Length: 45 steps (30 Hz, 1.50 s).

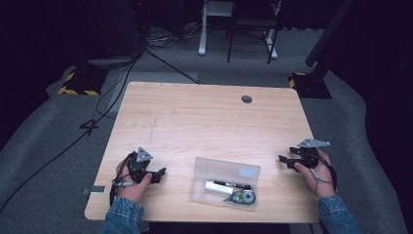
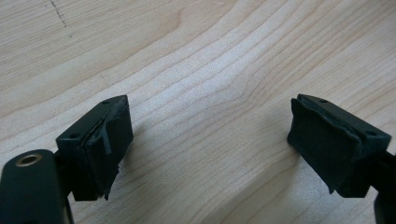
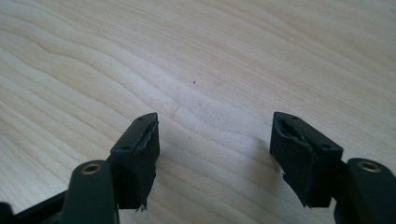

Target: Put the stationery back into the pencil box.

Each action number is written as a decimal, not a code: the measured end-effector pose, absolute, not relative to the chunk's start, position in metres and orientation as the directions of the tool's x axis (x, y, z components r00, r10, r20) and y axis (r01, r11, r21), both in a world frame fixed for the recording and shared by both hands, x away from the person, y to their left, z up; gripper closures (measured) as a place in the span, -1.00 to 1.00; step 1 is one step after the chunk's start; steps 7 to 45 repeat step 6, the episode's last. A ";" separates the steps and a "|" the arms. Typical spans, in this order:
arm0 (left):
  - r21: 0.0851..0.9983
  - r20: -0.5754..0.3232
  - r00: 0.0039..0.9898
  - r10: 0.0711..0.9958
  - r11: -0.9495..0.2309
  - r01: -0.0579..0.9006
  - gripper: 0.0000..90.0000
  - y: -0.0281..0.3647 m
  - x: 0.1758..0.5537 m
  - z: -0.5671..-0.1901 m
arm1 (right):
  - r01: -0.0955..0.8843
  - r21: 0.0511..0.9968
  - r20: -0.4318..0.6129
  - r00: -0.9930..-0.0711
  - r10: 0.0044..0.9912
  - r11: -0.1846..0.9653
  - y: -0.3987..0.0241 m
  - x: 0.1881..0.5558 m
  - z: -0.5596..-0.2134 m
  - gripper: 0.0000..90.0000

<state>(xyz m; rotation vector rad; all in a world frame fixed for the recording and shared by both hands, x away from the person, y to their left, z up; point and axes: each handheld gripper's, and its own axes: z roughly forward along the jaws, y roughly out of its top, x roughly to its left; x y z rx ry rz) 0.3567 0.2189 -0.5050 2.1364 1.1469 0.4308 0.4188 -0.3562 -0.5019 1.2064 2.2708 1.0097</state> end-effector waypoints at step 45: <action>0.690 -0.023 0.560 0.828 -0.392 0.609 -0.69 0.219 0.357 -0.505 | 0.545 0.747 -0.004 -0.570 0.822 0.382 -0.355 0.421 -0.504 -0.49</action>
